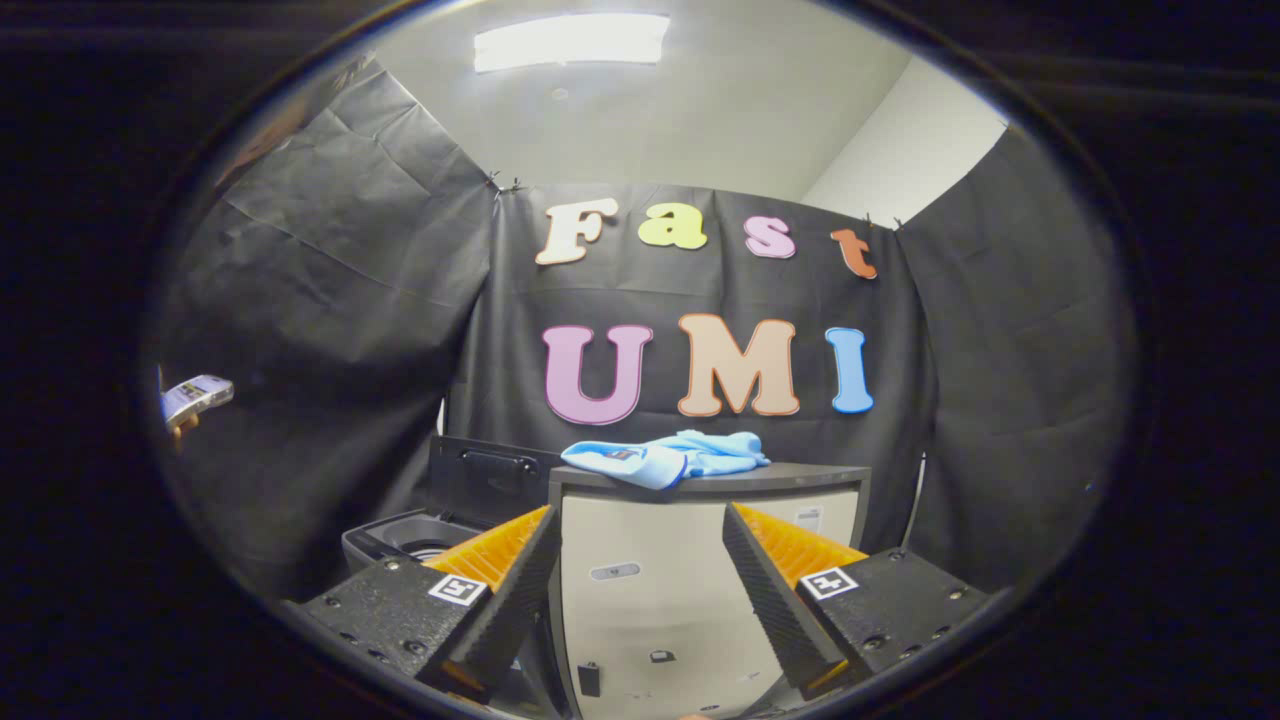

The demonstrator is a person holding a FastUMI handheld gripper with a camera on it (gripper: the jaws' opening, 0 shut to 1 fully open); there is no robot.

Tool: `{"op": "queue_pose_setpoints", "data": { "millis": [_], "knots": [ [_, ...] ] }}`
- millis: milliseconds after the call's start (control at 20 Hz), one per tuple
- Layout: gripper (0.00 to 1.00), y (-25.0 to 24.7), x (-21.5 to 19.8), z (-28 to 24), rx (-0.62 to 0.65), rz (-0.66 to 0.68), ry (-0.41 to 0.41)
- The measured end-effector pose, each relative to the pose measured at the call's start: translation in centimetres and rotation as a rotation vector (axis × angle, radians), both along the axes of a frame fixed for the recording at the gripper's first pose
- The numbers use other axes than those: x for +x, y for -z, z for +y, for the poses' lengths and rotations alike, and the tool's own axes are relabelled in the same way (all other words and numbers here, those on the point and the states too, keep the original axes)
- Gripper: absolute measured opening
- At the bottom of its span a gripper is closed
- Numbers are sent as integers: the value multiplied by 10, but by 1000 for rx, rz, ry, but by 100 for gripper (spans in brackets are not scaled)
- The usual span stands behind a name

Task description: Put the clothes into the washing machine and then close the washing machine lid.

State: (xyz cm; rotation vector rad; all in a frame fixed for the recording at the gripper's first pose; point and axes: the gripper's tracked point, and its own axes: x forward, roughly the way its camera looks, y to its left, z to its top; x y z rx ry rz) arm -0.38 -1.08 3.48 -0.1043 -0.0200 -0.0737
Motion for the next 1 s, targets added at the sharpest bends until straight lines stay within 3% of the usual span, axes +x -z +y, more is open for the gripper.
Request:
{"op": "queue_pose_setpoints", "data": {
  "millis": [450, 750, 1000],
  "knots": [
    [98, -14, 23, -17, -11, -14, 52],
    [98, -47, 90, -19, -37, -36, 41],
    [97, -79, 160, -23, 22, -54, 18]
  ]
}}
